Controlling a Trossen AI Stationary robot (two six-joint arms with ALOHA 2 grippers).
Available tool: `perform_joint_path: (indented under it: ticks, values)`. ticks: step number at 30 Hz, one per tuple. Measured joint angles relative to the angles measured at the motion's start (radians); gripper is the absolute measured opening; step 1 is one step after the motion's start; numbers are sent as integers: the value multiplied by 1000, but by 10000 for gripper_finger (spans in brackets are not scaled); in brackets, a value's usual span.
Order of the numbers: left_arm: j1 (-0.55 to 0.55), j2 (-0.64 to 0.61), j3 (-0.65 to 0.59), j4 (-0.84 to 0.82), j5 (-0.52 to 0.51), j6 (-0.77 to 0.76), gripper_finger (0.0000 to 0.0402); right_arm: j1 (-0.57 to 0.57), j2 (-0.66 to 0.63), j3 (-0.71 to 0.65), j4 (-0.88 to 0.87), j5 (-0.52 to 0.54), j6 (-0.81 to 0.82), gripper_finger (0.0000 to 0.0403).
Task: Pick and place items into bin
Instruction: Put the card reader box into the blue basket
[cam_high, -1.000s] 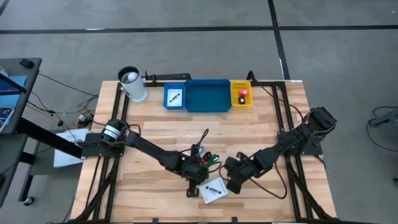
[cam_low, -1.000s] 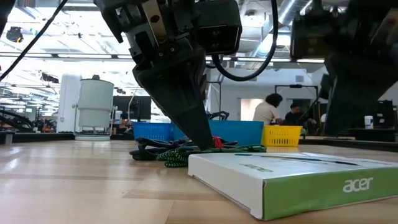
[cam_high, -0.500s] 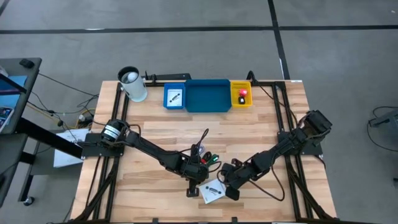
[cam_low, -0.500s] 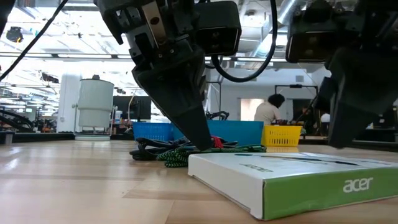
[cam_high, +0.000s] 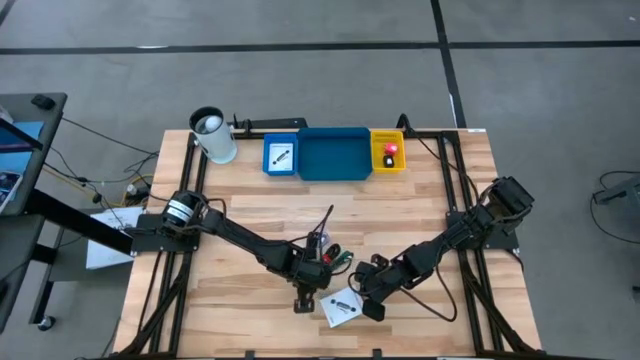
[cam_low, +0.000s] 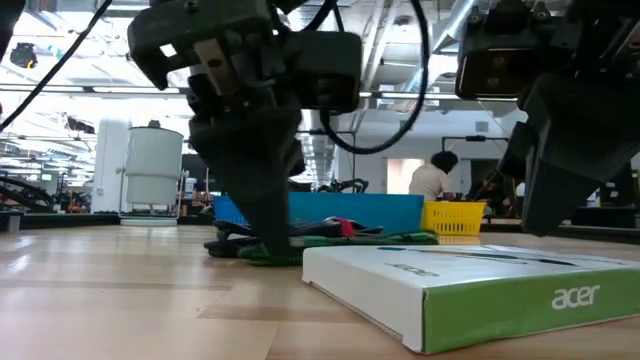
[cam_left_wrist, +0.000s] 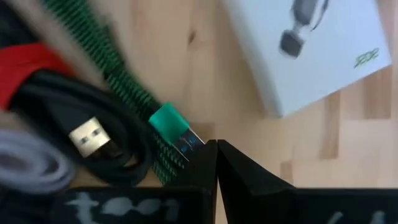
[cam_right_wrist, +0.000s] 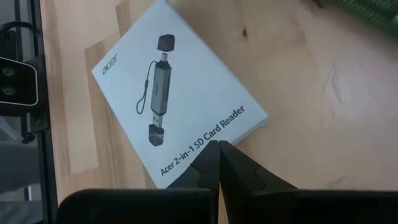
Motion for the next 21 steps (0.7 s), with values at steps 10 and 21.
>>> perform_joint_path:
  ticks: [10, 21]
  values:
    - [9, -191, 0, -69, -180, 11, 0, 0, -1, 0, 7, 1, -2, 0]
    - [-26, -257, 0, -70, -158, 3, 0, 1, -2, -31, 17, 1, 15, 0]
